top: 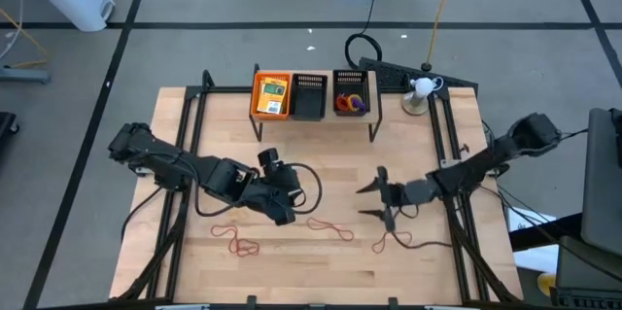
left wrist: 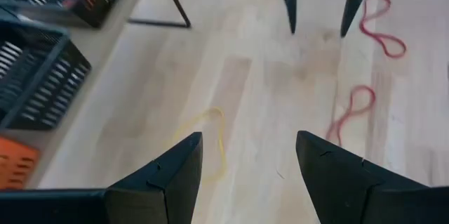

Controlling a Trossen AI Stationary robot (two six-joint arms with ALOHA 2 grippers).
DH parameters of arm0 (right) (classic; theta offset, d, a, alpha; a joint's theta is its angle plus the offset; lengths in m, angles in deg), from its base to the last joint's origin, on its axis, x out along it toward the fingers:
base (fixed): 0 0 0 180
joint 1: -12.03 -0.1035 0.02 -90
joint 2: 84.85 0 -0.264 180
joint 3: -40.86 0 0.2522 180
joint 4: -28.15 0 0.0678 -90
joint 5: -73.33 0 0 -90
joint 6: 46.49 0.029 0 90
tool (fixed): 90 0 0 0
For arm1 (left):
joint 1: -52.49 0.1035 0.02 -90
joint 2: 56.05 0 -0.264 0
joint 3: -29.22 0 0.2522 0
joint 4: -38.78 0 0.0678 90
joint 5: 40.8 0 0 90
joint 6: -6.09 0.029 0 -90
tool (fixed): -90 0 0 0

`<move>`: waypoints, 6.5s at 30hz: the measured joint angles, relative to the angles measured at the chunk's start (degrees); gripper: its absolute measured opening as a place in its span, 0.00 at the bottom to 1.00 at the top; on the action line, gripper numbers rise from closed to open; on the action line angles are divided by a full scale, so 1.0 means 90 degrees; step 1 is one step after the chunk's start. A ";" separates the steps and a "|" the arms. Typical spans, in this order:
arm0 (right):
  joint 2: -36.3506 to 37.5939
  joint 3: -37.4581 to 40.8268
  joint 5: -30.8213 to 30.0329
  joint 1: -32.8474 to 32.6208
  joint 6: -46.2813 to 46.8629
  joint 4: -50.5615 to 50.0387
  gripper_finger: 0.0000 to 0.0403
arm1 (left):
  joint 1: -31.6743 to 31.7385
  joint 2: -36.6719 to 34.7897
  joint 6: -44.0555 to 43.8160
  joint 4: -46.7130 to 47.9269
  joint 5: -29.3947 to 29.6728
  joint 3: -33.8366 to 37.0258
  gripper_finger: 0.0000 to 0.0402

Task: Pick & Place Office Desk Supplies
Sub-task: Put the red rubber band into the left black bin on the shelf, then put the yellow rubber band into the left black bin on the shelf

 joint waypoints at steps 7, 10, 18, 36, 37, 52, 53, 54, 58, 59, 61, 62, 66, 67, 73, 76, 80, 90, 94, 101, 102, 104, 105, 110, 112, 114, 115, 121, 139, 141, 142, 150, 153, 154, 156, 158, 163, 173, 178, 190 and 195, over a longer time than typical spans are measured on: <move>-0.0669 -0.0083 -0.0052 -0.0419 -0.0234 0.0476 0.63 | -0.0146 0.0392 -0.0133 -0.0036 -0.0114 0.0000 0.56; -0.0943 -0.0130 0.0035 -0.0450 -0.0379 0.0443 0.63 | -0.0144 0.0644 -0.0187 -0.0082 -0.0270 0.0000 0.56; -0.1951 -0.0376 0.0837 -0.0450 -0.0528 0.0439 0.63 | -0.0147 0.1139 -0.0457 0.0073 -0.1135 0.0000 0.56; -0.3869 -0.2013 0.1713 -0.0353 0.0381 0.0456 0.63 | -0.0145 0.1170 -0.0609 0.0353 -0.1214 0.0000 0.56; -0.3937 -0.2042 0.1765 -0.0321 0.0555 0.0502 0.63 | -0.0147 0.1170 -0.0609 0.0363 -0.1216 0.0000 0.56; -0.4122 -0.2042 0.0229 -0.0095 0.1617 0.0326 0.63 | -0.0253 0.1170 -0.0629 0.0357 -0.1211 0.0000 0.56; -0.4120 -0.2042 0.0114 -0.0090 0.1622 0.0266 0.63 | -0.0262 0.1170 -0.0629 0.0357 -0.1211 0.0000 0.56; -0.4119 -0.2042 0.0064 -0.0073 0.1626 0.0242 0.62 | -0.0268 0.1170 -0.0629 0.0356 -0.1211 0.0000 0.56; -0.4120 -0.2042 -0.0059 -0.0062 0.1641 0.0211 0.59 | -0.0300 0.1170 -0.0639 0.0356 -0.1197 0.0000 0.56; -0.4120 -0.2039 -0.0060 -0.0059 0.1636 0.0198 0.58 | -0.0300 0.1170 -0.0641 0.0354 -0.1197 0.0000 0.56; -0.4117 -0.2038 -0.0080 -0.0048 0.1615 0.0118 0.56 | -0.0300 0.1170 -0.0645 0.0355 -0.1197 0.0000 0.56; -0.4115 -0.2037 -0.0079 -0.0026 0.1594 0.0043 0.55 | -0.0300 0.1170 -0.0644 0.0352 -0.1197 0.0000 0.56; -0.4105 -0.2037 -0.0057 0.0085 0.1583 -0.0529 0.49 | -0.0300 0.1170 -0.0649 0.0352 -0.1197 0.0000 0.56; -0.4105 -0.2037 -0.0045 0.0114 0.1583 -0.0692 0.47 | -0.0297 0.1170 -0.0651 0.0352 -0.1197 0.0000 0.56; -0.4112 -0.2034 0.0182 0.0220 0.1407 -0.0807 0.25 | -0.0297 0.1168 -0.0652 0.0354 -0.1199 0.0000 0.56; -0.4114 -0.2034 0.0205 0.0220 0.1410 -0.0760 0.08 | -0.0295 0.1170 -0.0653 0.0355 -0.1199 0.0000 0.56; -0.4128 -0.2029 0.0246 0.0205 0.1480 -0.0143 0.02 | -0.0295 0.1167 -0.0666 0.0361 -0.1199 0.0000 0.56; -0.2507 -0.2085 0.0446 0.0156 -0.0176 0.0335 0.00 | -0.0334 0.1167 -0.0815 0.0439 -0.1205 0.0000 0.56; -0.1471 -0.2077 0.0210 0.0229 -0.0847 -0.0032 0.00 | -0.0382 0.1167 -0.0887 0.0477 -0.1209 0.0000 0.56; 0.0178 -0.2071 -0.0901 0.0547 -0.2552 -0.0508 0.00 | -0.0455 0.1167 -0.0989 0.0571 -0.1219 0.0000 0.56; 0.0373 -0.2073 -0.0909 0.0678 -0.2765 -0.0471 0.00 | -0.0467 0.1167 -0.0991 0.0574 -0.1219 0.0000 0.56; 0.0725 -0.2073 -0.0888 0.0972 -0.3081 -0.0450 0.00 | -0.0473 0.1167 -0.0991 0.0571 -0.1221 0.0000 0.56; 0.0879 -0.2073 -0.0882 0.1148 -0.3197 -0.0445 0.00 | -0.0472 0.1167 -0.0993 0.0573 -0.1221 0.0000 0.56; 0.1418 -0.2076 -0.0292 0.2260 -0.3414 -0.0398 0.00 | -0.0465 0.1167 -0.0974 0.0573 -0.1214 0.0000 0.56; 0.1455 -0.2076 0.0452 0.2761 -0.3267 -0.0230 0.00 | -0.0467 0.1167 -0.0964 0.0571 -0.1214 0.0000 0.56; 0.1444 -0.2081 0.1024 0.3213 -0.2983 0.0000 0.00 | -0.0467 0.1167 -0.0959 0.0573 -0.1215 0.0000 0.56; 0.1405 -0.2114 0.1241 0.3436 -0.2849 0.0076 0.00 | -0.0467 0.1167 -0.0957 0.0576 -0.1214 0.0000 0.56; 0.0865 -0.2692 0.2314 0.4344 -0.2441 -0.0061 0.00 | -0.0467 0.1167 -0.0942 0.0586 -0.1214 0.0000 0.56; -0.1624 -0.6201 0.3443 0.5389 -0.2204 -0.1790 0.00 | -0.0424 0.1165 -0.1130 0.0593 -0.1200 0.0000 0.56; -0.1688 -0.6233 0.3432 0.5480 -0.2048 -0.1780 0.00 | -0.0424 0.1165 -0.1132 0.0584 -0.1199 0.0000 0.56; -0.1698 -0.6233 0.3431 0.5525 -0.2022 -0.1782 0.00 | -0.0424 0.1165 -0.1132 0.0589 -0.1201 0.0000 0.56; -0.1634 -0.6236 0.3457 0.5794 -0.2018 -0.1947 0.13 | -0.0431 0.1165 -0.1328 0.0588 -0.1204 0.0000 0.56; -0.1606 -0.6241 0.3457 0.5811 -0.1992 -0.1927 0.24 | -0.0431 0.1165 -0.1324 0.0588 -0.1204 0.0000 0.56; -0.1611 -0.6241 0.3456 0.5811 -0.1992 -0.1974 0.29 | -0.0431 0.1165 -0.1311 0.0588 -0.1205 0.0000 0.56; -0.1629 -0.6237 0.3455 0.5811 -0.1990 -0.2061 0.37 | -0.0431 0.1165 -0.1297 0.0588 -0.1207 0.0000 0.56; -0.1626 -0.6236 0.3455 0.5811 -0.1976 -0.2094 0.45 | -0.0431 0.1165 -0.1291 0.0585 -0.1207 0.0000 0.56; -0.1537 -0.6236 0.3482 0.5787 -0.1361 -0.2507 0.61 | -0.0431 0.1165 -0.1272 0.0588 -0.1207 0.0000 0.56; -0.0879 -0.6045 0.3982 0.4613 -0.1889 -0.6166 0.65 | -0.0190 0.1165 0.0397 0.0223 -0.1155 0.0000 0.56; -0.0450 -0.4758 0.2085 0.3185 -0.1991 -0.6133 0.60 | 0.0245 0.1157 0.0517 0.0317 -0.0682 0.0120 0.56; -0.0138 -0.0853 0.1119 0.1174 -0.0250 -0.0845 0.57 | 0.0621 0.1162 0.1572 -0.2448 -0.0905 0.2424 0.56; -0.0205 0.0213 0.1114 0.0968 -0.0075 0.1542 0.57 | 0.0697 0.1146 0.1709 -0.4804 -0.0935 0.3627 0.56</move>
